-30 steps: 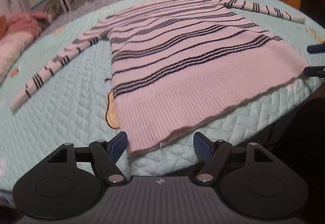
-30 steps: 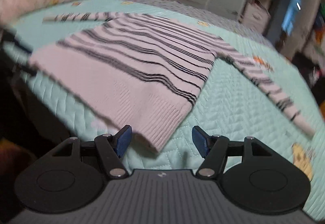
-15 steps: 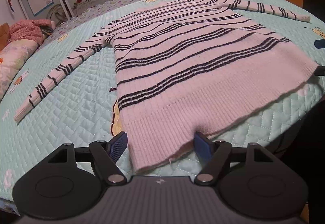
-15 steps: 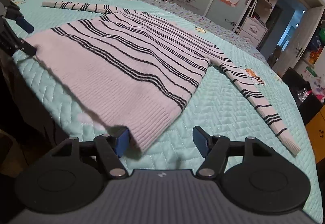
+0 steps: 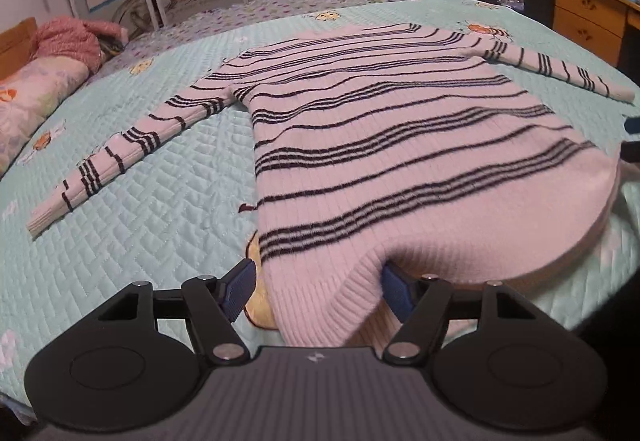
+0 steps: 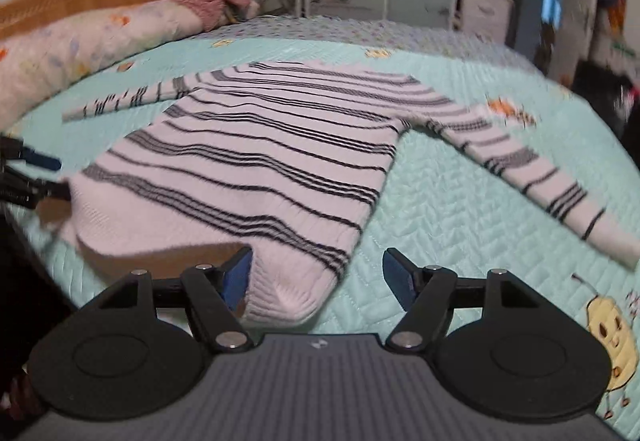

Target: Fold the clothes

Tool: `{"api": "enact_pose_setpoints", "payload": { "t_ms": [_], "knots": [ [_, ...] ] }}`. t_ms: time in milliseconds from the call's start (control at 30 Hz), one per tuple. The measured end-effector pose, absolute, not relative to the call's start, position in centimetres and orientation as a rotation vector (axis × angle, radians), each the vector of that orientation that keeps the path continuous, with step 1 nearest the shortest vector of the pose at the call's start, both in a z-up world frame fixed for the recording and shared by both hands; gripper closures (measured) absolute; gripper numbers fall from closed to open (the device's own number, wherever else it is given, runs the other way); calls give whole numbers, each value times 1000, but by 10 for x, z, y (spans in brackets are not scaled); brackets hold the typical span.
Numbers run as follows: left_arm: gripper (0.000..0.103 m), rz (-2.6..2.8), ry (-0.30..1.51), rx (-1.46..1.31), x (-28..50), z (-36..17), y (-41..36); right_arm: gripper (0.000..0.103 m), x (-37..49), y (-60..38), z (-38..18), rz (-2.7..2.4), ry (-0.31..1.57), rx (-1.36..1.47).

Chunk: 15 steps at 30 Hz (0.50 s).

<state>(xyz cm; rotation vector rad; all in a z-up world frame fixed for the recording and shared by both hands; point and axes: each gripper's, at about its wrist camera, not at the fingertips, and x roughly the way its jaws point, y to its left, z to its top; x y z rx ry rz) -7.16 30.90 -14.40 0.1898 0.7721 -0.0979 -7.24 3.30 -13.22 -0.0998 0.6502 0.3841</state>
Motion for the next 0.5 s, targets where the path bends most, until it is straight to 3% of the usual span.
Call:
{"api": "enact_pose_setpoints", "payload": {
  "t_ms": [500],
  "knots": [
    [30,-22,890,178,-1,-163,301,26,-30,19,-173,317,777,-58]
  ]
}}
